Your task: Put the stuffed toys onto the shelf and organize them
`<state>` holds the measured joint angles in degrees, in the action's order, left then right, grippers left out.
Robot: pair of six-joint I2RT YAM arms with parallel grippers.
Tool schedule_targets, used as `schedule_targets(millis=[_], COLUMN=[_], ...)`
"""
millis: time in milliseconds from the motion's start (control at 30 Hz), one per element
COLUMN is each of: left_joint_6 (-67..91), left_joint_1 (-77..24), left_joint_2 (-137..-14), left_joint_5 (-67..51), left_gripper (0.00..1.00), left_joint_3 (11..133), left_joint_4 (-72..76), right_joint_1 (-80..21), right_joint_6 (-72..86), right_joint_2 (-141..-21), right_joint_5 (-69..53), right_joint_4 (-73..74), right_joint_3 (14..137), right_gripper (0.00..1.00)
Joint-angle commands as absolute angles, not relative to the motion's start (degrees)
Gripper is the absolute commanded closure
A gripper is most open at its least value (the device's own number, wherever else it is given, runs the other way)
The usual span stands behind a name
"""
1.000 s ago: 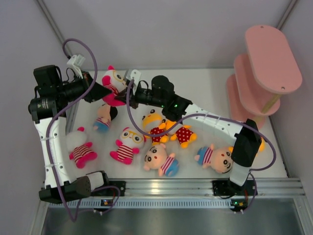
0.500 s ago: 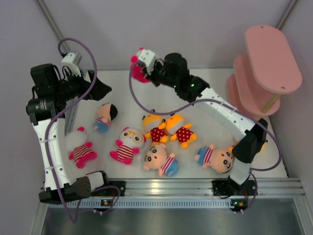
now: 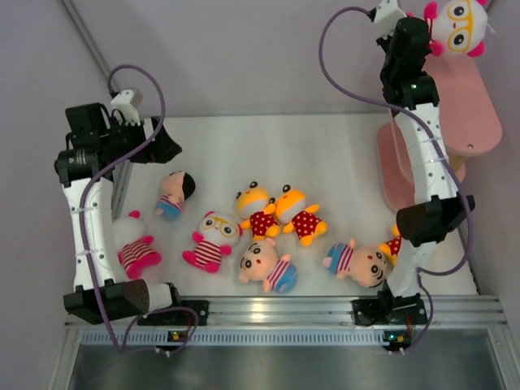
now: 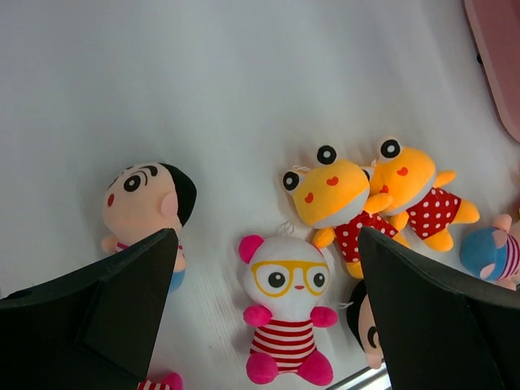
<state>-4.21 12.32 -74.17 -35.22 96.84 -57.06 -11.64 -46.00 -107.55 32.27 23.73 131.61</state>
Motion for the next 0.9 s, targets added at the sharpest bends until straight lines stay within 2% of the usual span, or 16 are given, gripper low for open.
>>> schedule_targets(millis=[0, 133, 333, 567, 867], left_joint_6=[-4.1, -4.6, -5.4, -5.6, -5.4], left_joint_1=[12.2, 12.2, 12.2, 12.2, 12.2], left_joint_2=[-74.4, -74.4, -73.4, -73.4, -72.3], left_joint_5=[-34.6, -31.7, -30.0, -29.7, -30.0], left_gripper=[0.02, 0.02, 0.02, 0.02, 0.02], left_joint_3=[95.7, 95.4, 94.6, 94.5, 93.8], left_joint_4=[-56.0, -56.1, -56.0, -56.0, -56.0], right_joint_1=[-7.1, -6.2, -5.4, -5.4, -3.3], right_joint_6=[-44.4, -43.3, -43.9, -41.0, -36.3], right_joint_2=[-110.2, -111.9, -115.7, -111.5, -106.2], right_joint_5=[32.8, 30.2, 34.8, 34.6, 20.6], right_joint_4=[24.9, 24.2, 25.9, 29.7, 38.1], right_joint_3=[132.5, 134.2, 136.1, 135.3, 135.2], right_gripper=[1.00, 1.00, 1.00, 1.00, 1.00])
